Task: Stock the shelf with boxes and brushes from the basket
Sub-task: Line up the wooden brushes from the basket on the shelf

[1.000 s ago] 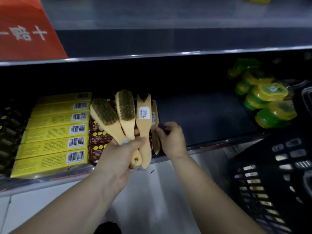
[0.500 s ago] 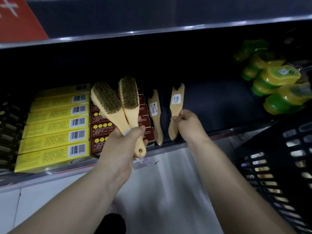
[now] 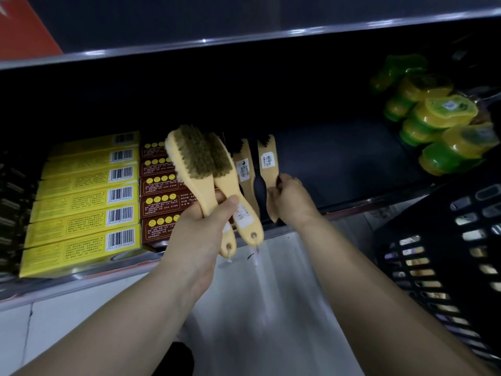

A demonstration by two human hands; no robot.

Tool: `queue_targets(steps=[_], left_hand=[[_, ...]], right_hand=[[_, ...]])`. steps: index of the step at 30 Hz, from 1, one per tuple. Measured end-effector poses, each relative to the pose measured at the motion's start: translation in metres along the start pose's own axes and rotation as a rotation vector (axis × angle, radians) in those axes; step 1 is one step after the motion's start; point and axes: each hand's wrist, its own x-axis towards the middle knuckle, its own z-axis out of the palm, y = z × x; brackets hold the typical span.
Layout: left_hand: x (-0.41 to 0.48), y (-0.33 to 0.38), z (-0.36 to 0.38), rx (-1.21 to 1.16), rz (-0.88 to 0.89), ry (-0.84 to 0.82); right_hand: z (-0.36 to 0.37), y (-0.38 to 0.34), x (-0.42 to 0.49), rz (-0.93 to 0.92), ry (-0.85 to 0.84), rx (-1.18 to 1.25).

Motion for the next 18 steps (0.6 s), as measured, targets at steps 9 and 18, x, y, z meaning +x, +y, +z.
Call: queue_targets(steps=[9, 18], left_hand=[[0.004, 0.002, 0.006, 0.068, 0.027, -0.056], [-0.001, 0.002, 0.014, 0.039, -0.056, -0.024]], right_hand=[[-0.035, -0.026, -0.078, -0.207, -0.270, 0.549], [-0.049, 0.015, -0.040, 0.004, 0.072, 0.598]])
